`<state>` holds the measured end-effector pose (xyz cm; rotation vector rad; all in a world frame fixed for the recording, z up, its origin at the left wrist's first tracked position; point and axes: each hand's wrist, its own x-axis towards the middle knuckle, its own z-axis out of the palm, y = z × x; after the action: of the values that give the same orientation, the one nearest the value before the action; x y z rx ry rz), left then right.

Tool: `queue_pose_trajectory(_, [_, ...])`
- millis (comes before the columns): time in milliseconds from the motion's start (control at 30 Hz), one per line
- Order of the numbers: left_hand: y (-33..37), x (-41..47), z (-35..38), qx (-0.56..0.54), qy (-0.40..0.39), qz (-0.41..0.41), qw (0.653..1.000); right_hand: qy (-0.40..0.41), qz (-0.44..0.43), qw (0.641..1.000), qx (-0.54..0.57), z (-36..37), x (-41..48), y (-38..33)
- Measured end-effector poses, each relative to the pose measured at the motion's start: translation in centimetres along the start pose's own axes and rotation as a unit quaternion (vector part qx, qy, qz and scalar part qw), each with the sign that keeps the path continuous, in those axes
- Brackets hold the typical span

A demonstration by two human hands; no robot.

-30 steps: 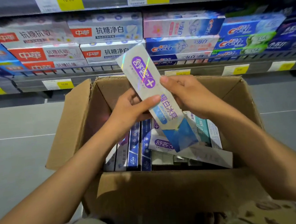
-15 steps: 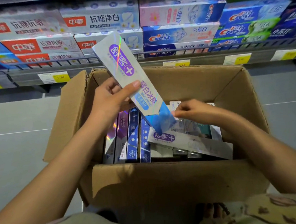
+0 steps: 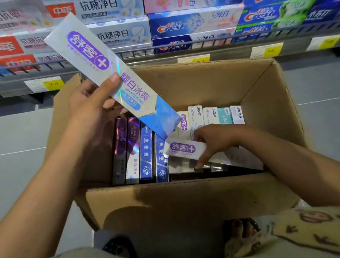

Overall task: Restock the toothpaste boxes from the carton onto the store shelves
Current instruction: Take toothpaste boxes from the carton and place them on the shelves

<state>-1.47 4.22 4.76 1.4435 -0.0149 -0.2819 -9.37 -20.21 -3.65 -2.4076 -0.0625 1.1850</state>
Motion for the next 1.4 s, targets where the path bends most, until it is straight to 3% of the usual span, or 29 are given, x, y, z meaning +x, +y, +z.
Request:
queue_pose_trajectory(133, [-0.2, 0.4, -0.5, 0.025, 0.002, 0.004, 1.0, 0.029, -0.029, 0.998, 0.047, -1.1, -0.5, 0.5])
queue_pose_trajectory(367, [0.3, 1.1, -1.4, 0.005, 0.003, -0.006, 1.0, 0.009, -0.062, 0.96, 0.274, -3.6, -2.4, 1.6])
queue_pose_trajectory(633, [5.9, 2.5, -1.8, -0.021, 0.039, -0.033, 0.998, 0.078, -0.058, 0.926, 0.364, -9.8, -5.5, -1.2])
queue_pose_trajectory(967, [26.0, -2.0, 0.2, -0.012, 0.072, -0.067, 0.995, 0.105, -0.056, 0.951, 0.286, -23.2, -21.3, -11.5])
queue_pose_trajectory(1400, [60.5, -13.3, 5.8, -0.039, 0.085, -0.055, 0.994, 0.173, -0.126, 0.943, 0.254, -44.2, -52.7, -28.3])
